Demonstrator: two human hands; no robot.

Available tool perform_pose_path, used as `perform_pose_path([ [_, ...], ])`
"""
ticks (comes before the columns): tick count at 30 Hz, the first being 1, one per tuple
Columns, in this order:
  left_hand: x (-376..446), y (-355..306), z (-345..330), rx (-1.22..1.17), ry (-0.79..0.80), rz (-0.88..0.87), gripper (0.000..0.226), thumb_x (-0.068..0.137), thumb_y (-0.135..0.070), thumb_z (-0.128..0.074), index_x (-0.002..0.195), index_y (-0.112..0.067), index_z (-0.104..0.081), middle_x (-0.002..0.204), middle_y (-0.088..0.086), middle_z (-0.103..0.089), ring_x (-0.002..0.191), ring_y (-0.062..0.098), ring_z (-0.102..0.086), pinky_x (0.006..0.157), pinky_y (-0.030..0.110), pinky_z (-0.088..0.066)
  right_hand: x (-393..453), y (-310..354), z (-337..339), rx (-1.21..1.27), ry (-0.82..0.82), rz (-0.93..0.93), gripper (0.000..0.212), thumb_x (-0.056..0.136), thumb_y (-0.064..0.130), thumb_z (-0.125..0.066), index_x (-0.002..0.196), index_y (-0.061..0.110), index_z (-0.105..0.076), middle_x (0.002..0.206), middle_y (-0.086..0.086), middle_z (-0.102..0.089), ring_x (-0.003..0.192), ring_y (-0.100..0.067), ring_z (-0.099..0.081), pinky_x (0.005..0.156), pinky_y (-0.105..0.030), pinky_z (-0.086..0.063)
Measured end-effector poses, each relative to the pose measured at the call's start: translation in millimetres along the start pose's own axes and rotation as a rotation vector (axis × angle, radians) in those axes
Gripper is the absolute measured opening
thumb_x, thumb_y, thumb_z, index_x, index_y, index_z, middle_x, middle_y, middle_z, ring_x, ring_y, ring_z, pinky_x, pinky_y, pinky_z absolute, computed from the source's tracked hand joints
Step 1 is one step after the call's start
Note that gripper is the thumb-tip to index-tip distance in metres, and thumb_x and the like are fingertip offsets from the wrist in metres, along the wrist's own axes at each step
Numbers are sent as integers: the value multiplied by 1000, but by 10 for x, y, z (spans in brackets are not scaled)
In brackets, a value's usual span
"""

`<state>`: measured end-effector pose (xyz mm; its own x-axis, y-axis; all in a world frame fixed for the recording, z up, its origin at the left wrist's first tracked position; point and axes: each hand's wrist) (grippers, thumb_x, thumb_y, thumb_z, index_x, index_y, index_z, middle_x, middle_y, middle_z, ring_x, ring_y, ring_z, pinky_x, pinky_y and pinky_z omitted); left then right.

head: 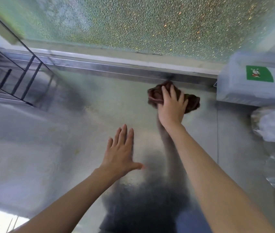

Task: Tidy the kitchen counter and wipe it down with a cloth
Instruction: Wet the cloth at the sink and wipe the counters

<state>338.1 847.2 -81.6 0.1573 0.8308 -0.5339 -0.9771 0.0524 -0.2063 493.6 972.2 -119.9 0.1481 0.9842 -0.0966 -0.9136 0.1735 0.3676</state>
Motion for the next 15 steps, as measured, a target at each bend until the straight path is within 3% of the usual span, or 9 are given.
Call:
perform_pose_path([
  [3, -180, 161, 7, -74, -187, 9, 106, 71, -79, -39, 145, -18, 6, 156, 1, 11, 144, 19, 10, 116, 36, -1, -480, 386, -181, -12, 170, 437, 61, 90, 25, -54, 144, 33, -28, 156, 5, -21, 142, -33, -12, 114, -53, -6],
  [6, -396, 443, 77, -165, -250, 116, 111, 61, -84, -35, 146, -17, -6, 157, 3, 0, 144, 20, 0, 116, 35, -8, -557, 409, -173, -63, 262, 544, 63, 91, 24, -51, 145, 37, -22, 157, 8, -16, 143, -29, -8, 115, -50, -6],
  [8, -468, 686, 129, -186, -247, 166, 115, 58, -84, -43, 145, -16, -12, 156, 5, -4, 144, 23, -6, 116, 39, -14, -377, 214, -64, -101, 202, 394, 65, 90, 23, -53, 145, 36, -21, 157, 5, -16, 141, -31, -13, 114, -51, -11],
  [12, -415, 1204, 277, -165, -220, 200, 112, 59, -71, -60, 146, -16, -12, 157, 6, 1, 143, 27, -6, 114, 46, -18, -91, -161, 152, 2, 39, -162, 56, 94, 26, -46, 146, 28, -24, 157, -2, -16, 141, -38, -10, 115, -56, -7],
  [14, -288, 1478, 379, -169, -213, 221, 112, 60, -63, -68, 146, -17, -13, 157, 6, 1, 143, 29, -8, 113, 47, -19, -104, 55, 70, 12, 19, -243, 55, 94, 26, -46, 146, 26, -25, 157, -4, -16, 141, -39, -10, 114, -57, -6],
  [15, -202, 1604, 426, -186, -221, 228, 108, 63, -58, -69, 146, -17, -14, 157, 7, 0, 142, 30, -10, 112, 48, -20, -151, 247, -14, 2, 19, -193, 57, 92, 25, -49, 145, 26, -27, 156, -4, -18, 140, -39, -13, 113, -57, -9],
])
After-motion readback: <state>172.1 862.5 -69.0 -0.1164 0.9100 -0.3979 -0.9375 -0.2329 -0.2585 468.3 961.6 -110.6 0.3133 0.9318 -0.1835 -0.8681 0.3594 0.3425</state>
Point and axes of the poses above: each hand's wrist, its own x-axis towards the middle knuckle, its own z-axis out of the back of the hand, y = z × x
